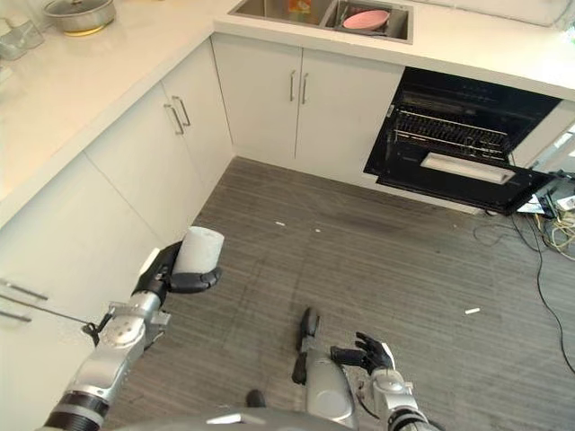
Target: Place the dishes in the dishwasher.
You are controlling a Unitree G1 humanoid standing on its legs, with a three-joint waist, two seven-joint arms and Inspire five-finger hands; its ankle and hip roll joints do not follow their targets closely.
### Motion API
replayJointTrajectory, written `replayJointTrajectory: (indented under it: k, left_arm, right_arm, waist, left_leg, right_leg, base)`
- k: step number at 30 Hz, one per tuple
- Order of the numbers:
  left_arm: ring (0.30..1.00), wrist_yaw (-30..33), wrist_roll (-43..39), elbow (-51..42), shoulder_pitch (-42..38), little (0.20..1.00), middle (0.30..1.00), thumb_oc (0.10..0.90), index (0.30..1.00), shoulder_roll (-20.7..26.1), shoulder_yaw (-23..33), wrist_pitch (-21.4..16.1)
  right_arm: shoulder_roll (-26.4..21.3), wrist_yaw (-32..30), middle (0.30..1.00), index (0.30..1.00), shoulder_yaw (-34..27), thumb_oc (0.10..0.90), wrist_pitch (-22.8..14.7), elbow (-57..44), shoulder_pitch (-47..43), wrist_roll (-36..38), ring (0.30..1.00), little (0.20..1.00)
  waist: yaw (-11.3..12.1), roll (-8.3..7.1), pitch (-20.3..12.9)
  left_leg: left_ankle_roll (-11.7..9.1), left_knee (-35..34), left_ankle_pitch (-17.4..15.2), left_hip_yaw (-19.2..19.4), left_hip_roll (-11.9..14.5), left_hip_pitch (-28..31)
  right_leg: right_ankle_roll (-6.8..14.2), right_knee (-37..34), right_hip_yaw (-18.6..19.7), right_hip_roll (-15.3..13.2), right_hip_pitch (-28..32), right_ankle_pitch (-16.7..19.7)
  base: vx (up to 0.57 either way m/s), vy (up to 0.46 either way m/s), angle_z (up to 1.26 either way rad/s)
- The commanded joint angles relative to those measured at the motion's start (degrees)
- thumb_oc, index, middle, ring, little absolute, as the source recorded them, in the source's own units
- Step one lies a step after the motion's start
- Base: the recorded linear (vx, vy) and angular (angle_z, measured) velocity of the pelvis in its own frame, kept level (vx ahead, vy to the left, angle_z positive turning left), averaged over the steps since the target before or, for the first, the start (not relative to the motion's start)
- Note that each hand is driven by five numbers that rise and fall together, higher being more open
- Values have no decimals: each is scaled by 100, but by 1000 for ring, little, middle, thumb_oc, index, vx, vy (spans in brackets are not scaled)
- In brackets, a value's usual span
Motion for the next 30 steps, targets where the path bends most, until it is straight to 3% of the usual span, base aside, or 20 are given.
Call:
replayJointTrajectory:
  k: [1, 2, 3, 4, 5, 6, 7, 8, 12, 13, 14, 15, 16, 17, 20, 22, 25, 28, 29, 30]
  left_arm:
    - [300, -25, 86, -784, -674, 300, 300, 400, 300, 162, 13, -617]
    - [300, -25, 87, -788, -668, 300, 300, 400, 300, 160, 14, -616]
    - [300, -25, 75, -779, -638, 300, 300, 400, 300, 135, -8, -611]
    - [300, -39, -30, -805, -546, 300, 300, 400, 300, 177, 3, -592]
    - [300, -24, -60, -866, -483, 300, 300, 400, 300, 209, 15, -602]
    - [300, -24, -61, -867, -483, 300, 300, 400, 300, 209, 16, -601]
    - [300, 73, -160, -865, -492, 300, 300, 400, 300, 233, 43, -632]
    - [300, 104, -169, -851, -501, 300, 300, 400, 300, 230, 62, -598]
    - [300, 155, -161, -875, -402, 300, 300, 400, 300, 148, 103, -621]
    - [300, 141, -146, -880, -389, 300, 300, 400, 300, 169, 115, -646]
    - [300, 141, -146, -878, -392, 300, 300, 400, 300, 169, 115, -647]
    - [300, 120, -127, -888, -364, 300, 300, 400, 300, 201, 118, -666]
    - [300, 146, -103, -882, -357, 300, 300, 400, 300, 187, 118, -682]
    - [300, 164, -95, -863, -372, 300, 300, 400, 300, 167, 96, -675]
    - [300, 159, -46, -793, -446, 300, 300, 400, 300, 131, 55, -654]
    - [300, 92, -44, -846, -441, 300, 300, 400, 300, 179, 79, -655]
    - [300, 13, -99, -868, -403, 300, 300, 400, 300, 249, 58, -664]
    - [300, 13, -101, -862, -403, 300, 300, 400, 300, 253, 52, -669]
    - [300, 5, -206, -995, -448, 300, 300, 400, 300, 385, 94, -708]
    - [300, 43, -220, -1007, -466, 300, 300, 400, 300, 392, 106, -726]
  right_arm:
    - [-335, -111, 900, 900, 195, 800, -7, 286, 230, -52, 900, 900]
    - [-338, -110, 900, 900, 197, 800, -7, 284, 235, -50, 900, 900]
    - [-390, -121, 900, 900, 164, 800, -20, 308, 254, 23, 900, 900]
    - [-424, -166, 900, 900, 162, 800, 10, 324, 269, 70, 900, 900]
    - [-454, -201, 900, 900, 211, 800, -20, 226, 272, 124, 900, 900]
    - [-454, -201, 900, 900, 211, 800, -20, 226, 272, 124, 900, 900]
    - [-546, -217, 900, 900, 287, 800, -10, -1, 168, 131, 900, 900]
    - [-602, -259, 900, 900, 321, 800, -25, -86, 133, 96, 900, 900]
    - [-650, -308, 900, 900, 463, 800, -75, -410, 72, 11, 900, 900]
    - [-699, -297, 900, 900, 591, 800, -110, -563, 11, -117, 900, 900]
    - [-699, -297, 900, 900, 589, 800, -108, -565, 10, -119, 900, 900]
    - [-724, -286, 900, 900, 659, 800, -140, -598, -34, -205, 900, 900]
    - [-735, -308, 900, 900, 714, 800, -168, -576, -71, -304, 900, 900]
    - [-734, -336, 900, 900, 672, 800, -173, -560, -67, -267, 900, 900]
    - [-732, -352, 900, 900, 520, 800, -199, -662, 37, -173, 900, 900]
    - [-708, -302, 900, 900, 454, 800, -198, -749, 161, -173, 900, 900]
    - [-673, -274, 900, 900, 326, 800, -211, -911, 265, -187, 900, 900]
    - [-671, -275, 900, 900, 322, 800, -205, -922, 275, -189, 900, 900]
    - [-636, -217, 900, 900, 173, 800, -232, -1423, 276, -121, 900, 900]
    - [-647, -242, 900, 900, 178, 800, -244, -1557, 231, -154, 900, 900]
  waist:
    - [-266, -31, -238]
    - [-279, -29, -244]
    - [-325, 38, -290]
    - [-292, 78, -272]
    - [-233, 43, -223]
    - [-237, 48, -227]
    - [-112, -105, -94]
    - [-31, -148, -45]
    - [228, -156, 0]
    - [376, -105, 75]
    - [399, -144, 71]
    - [516, -78, 72]
    - [622, 55, 80]
    - [615, 81, 93]
    - [602, 129, 117]
    - [607, 221, 18]
    - [593, 156, -120]
    - [632, 147, -140]
    - [510, 162, 30]
    - [471, 215, 112]
  left_leg:
    - [-803, 1026, -172, -203, 572, 329]
    - [-807, 1065, -188, -216, 579, 305]
    - [-917, 1697, 18, -327, 649, 185]
    - [-1274, 3450, 943, -473, 935, -398]
    - [-1337, 4320, 1256, -609, 904, -694]
    - [-1338, 4332, 1250, -614, 909, -705]
    - [-1218, 5411, 1331, -710, 838, -1298]
    - [-1098, 5453, 1120, -726, 786, -1657]
    - [-865, 4181, 851, -590, 1037, -2049]
    - [-790, 2922, 707, -814, 1151, -2268]
    - [-779, 2803, 780, -765, 1110, -2211]
    - [-787, 1946, 908, -1104, 1007, -2204]
    - [-981, 794, 1469, -1757, 1035, -2224]
    - [-1015, 510, 1613, -1826, 1131, -2378]
    - [-1088, 170, 1918, -1289, 1172, -2647]
    - [-1049, 82, 2047, -1235, 1194, -2471]
    - [-893, 339, 1897, -1200, 1057, -2317]
    - [-885, 356, 1878, -1160, 1059, -2332]
    - [-484, 779, 1357, -832, 1013, -2085]
    - [-406, 783, 1231, -754, 999, -1940]
  right_leg:
    - [89, -791, 417, 270, 1015, 395]
    - [86, -793, 406, 269, 1016, 394]
    - [-24, -740, 522, 391, 1115, 346]
    - [-353, -646, 605, 555, 1411, 137]
    - [-497, -661, 689, 611, 1572, 62]
    - [-498, -662, 684, 615, 1567, 62]
    - [-645, -738, 1000, 658, 1913, -65]
    - [-647, -754, 1145, 680, 2029, -147]
    - [-489, -766, 1563, 703, 2321, -300]
    - [-358, -741, 1820, 749, 2493, -425]
    - [-353, -738, 1846, 704, 2479, -412]
    - [-313, -794, 2060, 807, 2612, -462]
    - [-267, -856, 2415, 964, 2861, -618]
    - [-249, -895, 2545, 966, 2993, -712]
    - [-257, -916, 2728, 971, 3309, -947]
    - [-224, -793, 2858, 965, 3380, -1095]
    - [-4, 37, 3015, 744, 3160, -1146]
    - [5, 108, 3053, 728, 3101, -1183]
    - [509, 2245, 2998, 351, 1982, -312]
    - [548, 2723, 2808, 224, 1657, -235]
  base:
    - [326, 4, -22]
    - [318, -40, -1]
    - [478, -146, 20]
    - [632, -190, 29]
    - [437, -161, 24]
    - [427, -96, -14]
    - [399, -39, -75]
    - [566, -1, -130]
    - [356, 146, -110]
    - [253, 153, -130]
    - [412, 221, -100]
    - [460, 227, -124]
    - [600, 284, -112]
    - [453, 209, -150]
    - [366, 173, -107]
    - [275, 229, -69]
    - [357, 348, -92]
    - [105, 147, -79]
    - [224, 442, -49]
    - [249, 566, -92]
